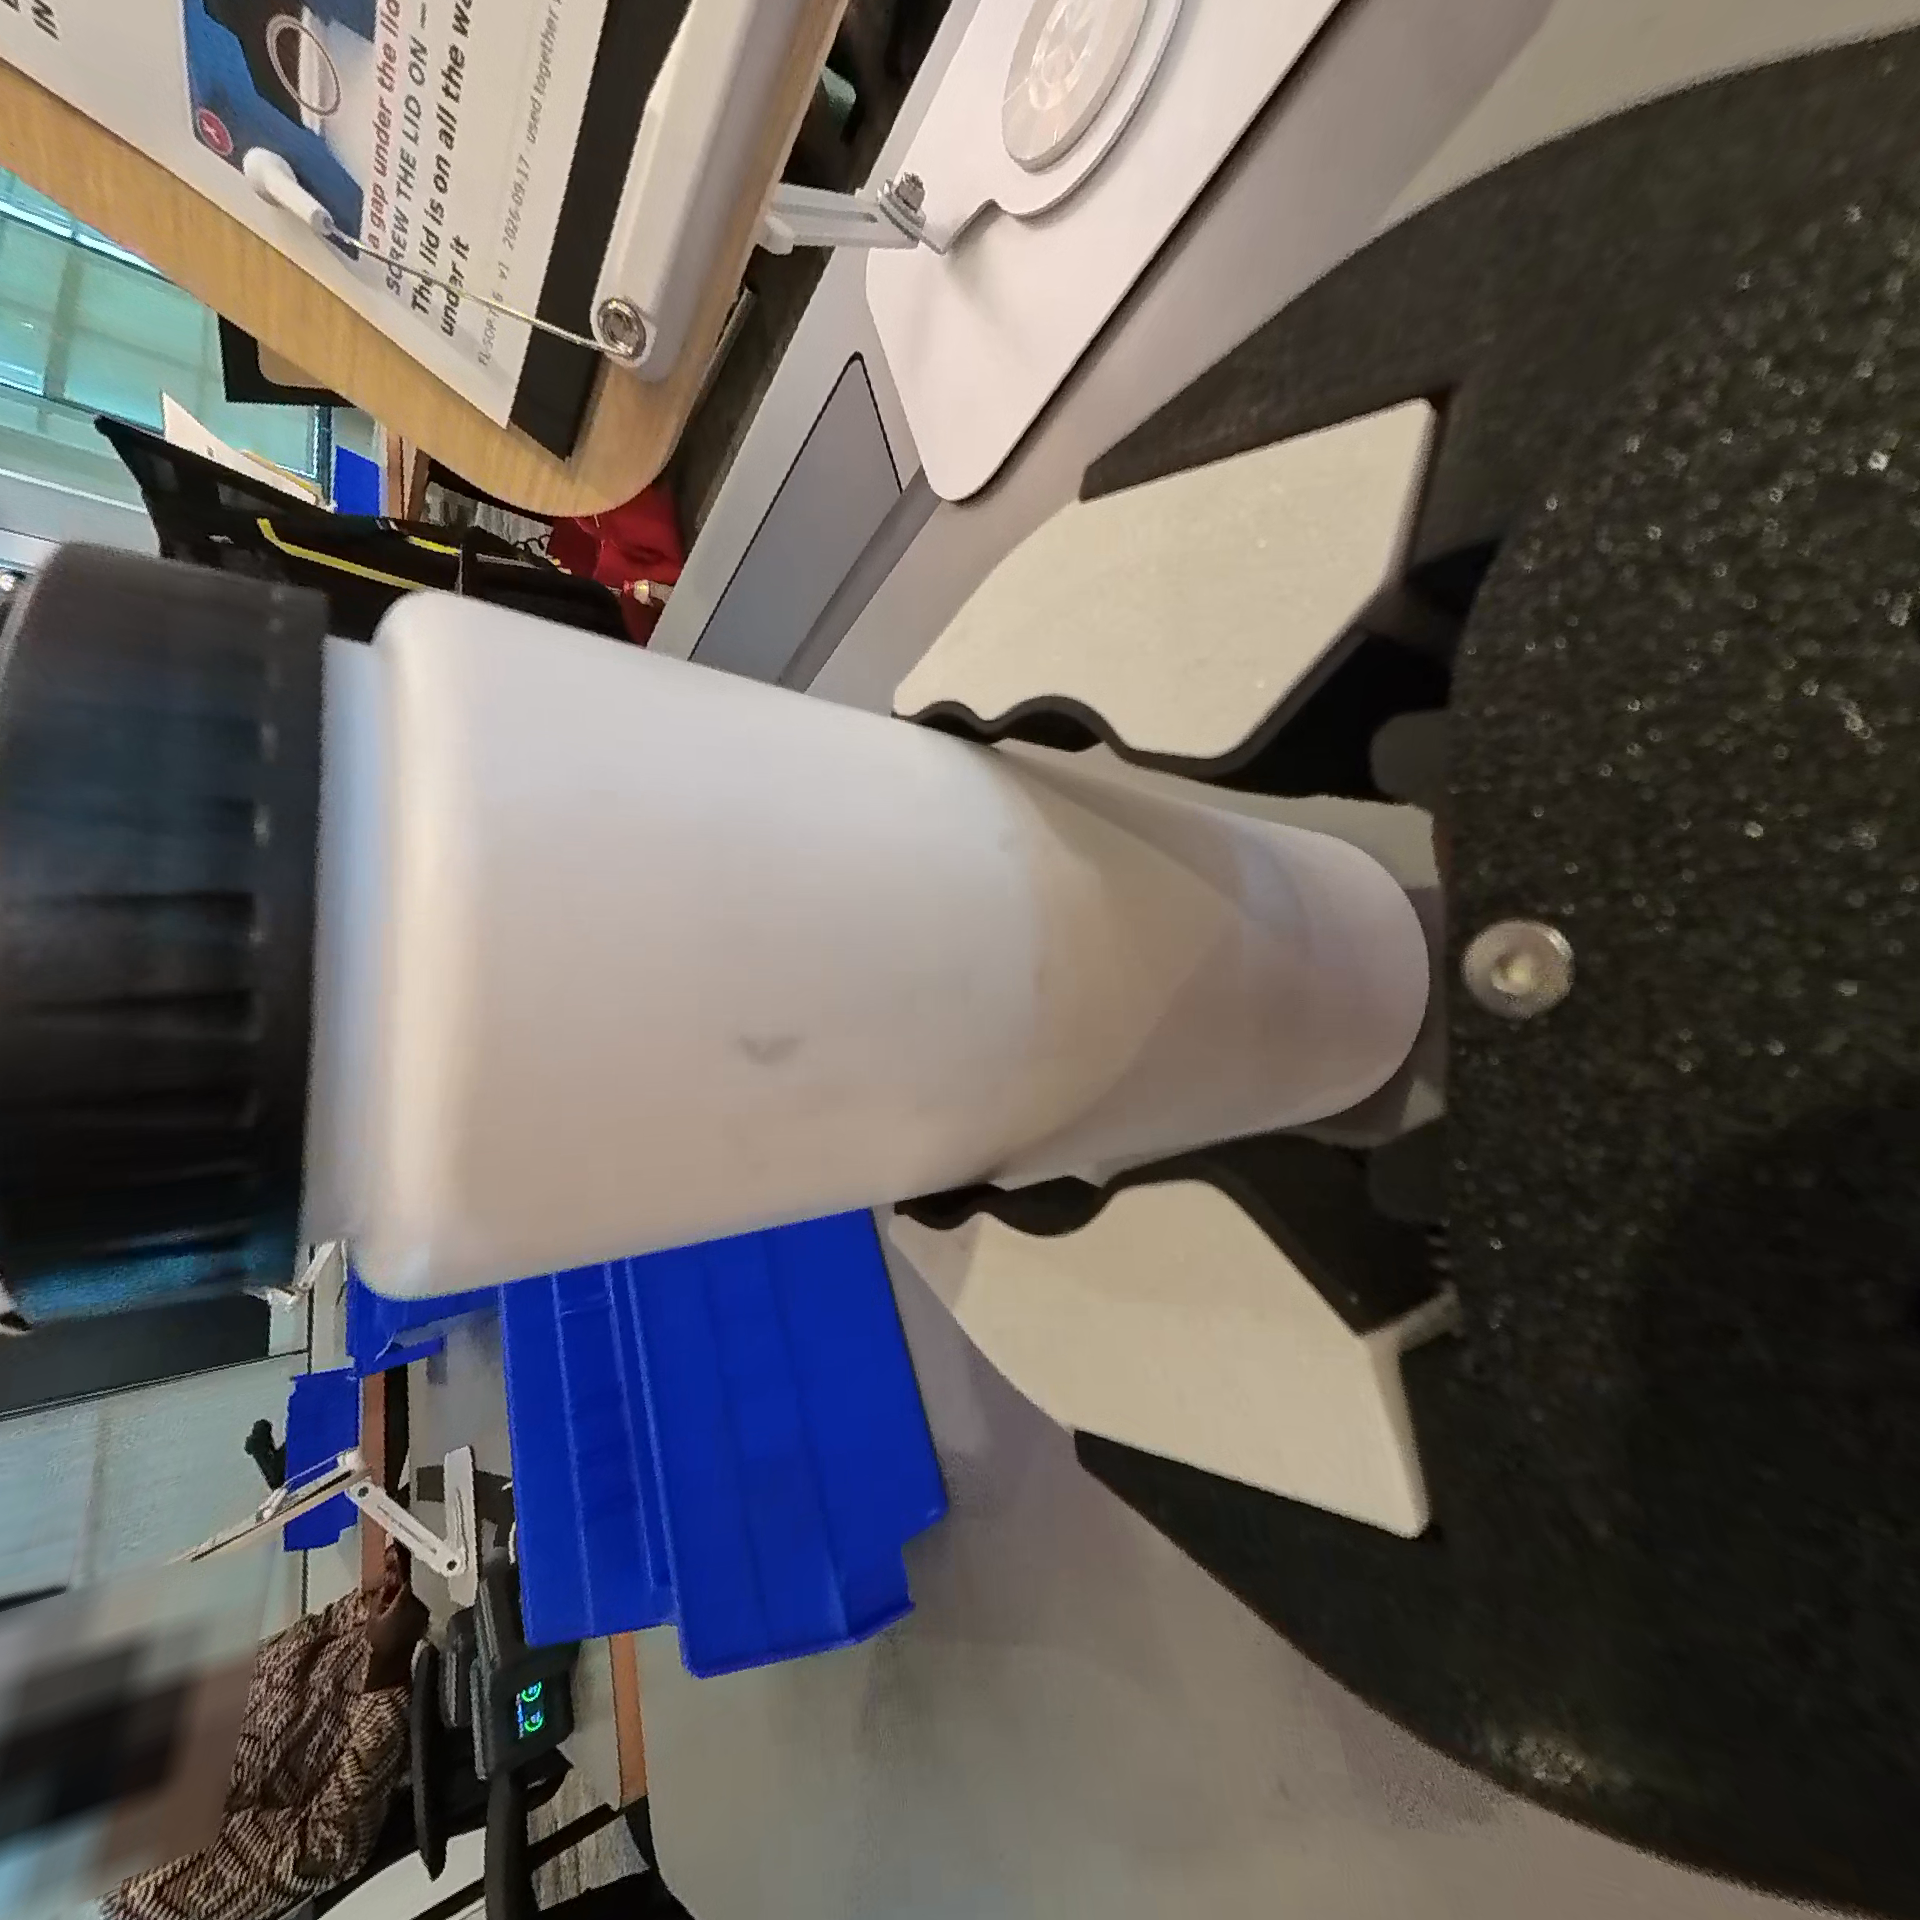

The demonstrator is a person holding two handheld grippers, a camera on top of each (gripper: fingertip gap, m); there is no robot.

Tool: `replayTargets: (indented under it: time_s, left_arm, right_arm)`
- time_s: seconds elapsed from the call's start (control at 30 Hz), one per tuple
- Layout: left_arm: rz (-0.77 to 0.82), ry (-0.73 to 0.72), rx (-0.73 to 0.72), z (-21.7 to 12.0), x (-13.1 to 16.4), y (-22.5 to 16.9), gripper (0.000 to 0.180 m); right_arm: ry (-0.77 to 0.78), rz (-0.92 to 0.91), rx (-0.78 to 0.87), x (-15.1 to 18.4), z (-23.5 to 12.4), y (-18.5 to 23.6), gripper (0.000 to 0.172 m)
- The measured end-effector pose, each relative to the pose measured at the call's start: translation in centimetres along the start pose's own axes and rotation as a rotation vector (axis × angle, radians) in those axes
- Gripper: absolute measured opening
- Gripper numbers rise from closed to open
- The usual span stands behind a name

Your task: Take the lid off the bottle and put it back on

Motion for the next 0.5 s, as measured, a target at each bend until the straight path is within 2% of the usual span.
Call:
replayTargets:
  time_s: [0.13,0.3,0.5]
  left_arm:
    - [0.009,-0.051,0.082,1.2,-1.1,0.4,0.089]
    - [0.026,-0.035,0.066,2.3,-1.2,0.6,0.071]
    - [-0.308,0.032,0.015,2.2,-1.4,0.1,0.071]
  right_arm:
    - [-0.005,0.0,-0.003,0.1,0.0,0.0,0.082]
    - [-0.003,0.001,-0.003,0.1,0.0,0.0,0.082]
    - [0.0,0.002,-0.002,0.1,0.0,-0.1,0.082]
Point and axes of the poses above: each gripper's, where its closed fingertips meet, z out along the fingers, x out of its underside, y = z × x across the jaws, the point moved 9 cm from there along -z, back along the fingers, and after that the axes turned 9 degrees about -x, right-handed, at the moved point
